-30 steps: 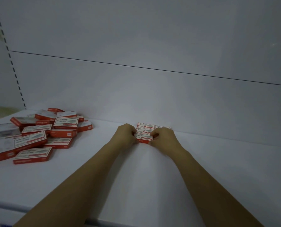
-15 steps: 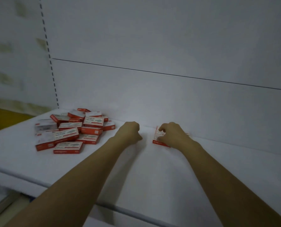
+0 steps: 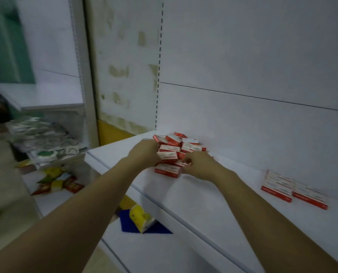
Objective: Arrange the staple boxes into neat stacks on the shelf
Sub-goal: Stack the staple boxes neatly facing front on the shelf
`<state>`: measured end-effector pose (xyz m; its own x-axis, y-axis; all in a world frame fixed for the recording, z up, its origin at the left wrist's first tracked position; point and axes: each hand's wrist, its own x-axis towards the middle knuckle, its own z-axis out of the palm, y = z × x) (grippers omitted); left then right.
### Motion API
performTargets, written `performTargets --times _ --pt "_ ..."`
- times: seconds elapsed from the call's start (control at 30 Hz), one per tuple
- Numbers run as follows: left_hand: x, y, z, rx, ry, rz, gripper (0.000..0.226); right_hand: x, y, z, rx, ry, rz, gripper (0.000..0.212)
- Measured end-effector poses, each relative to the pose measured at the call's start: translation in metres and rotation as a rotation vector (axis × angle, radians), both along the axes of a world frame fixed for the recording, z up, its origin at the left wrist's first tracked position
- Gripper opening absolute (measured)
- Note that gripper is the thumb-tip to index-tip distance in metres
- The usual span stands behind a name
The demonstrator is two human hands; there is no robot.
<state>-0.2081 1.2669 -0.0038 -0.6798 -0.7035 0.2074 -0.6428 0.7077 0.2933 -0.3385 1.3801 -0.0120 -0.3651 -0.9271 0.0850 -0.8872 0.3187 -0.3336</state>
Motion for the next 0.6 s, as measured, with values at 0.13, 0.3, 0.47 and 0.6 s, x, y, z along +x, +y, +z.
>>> performTargets --times 0.13,0.3,0.47,0.6 --pt "0.032 -0.009 -0.008 0.033 -0.003 0.073 0.033 0.017 -0.019 -0.013 0.059 -0.014 0.047 0.036" --pt "0.050 -0.016 -0.015 0.066 -0.011 0.121 0.032 0.021 -0.022 -0.019 0.058 -0.035 0.021 0.040" --pt "0.036 -0.006 -0.010 0.056 0.017 0.074 0.033 0.012 -0.007 -0.018 0.061 -0.069 0.028 0.032" --pt "0.003 0.015 -0.003 0.035 0.028 -0.045 0.032 -0.008 0.024 -0.012 0.018 -0.053 -0.012 0.034"
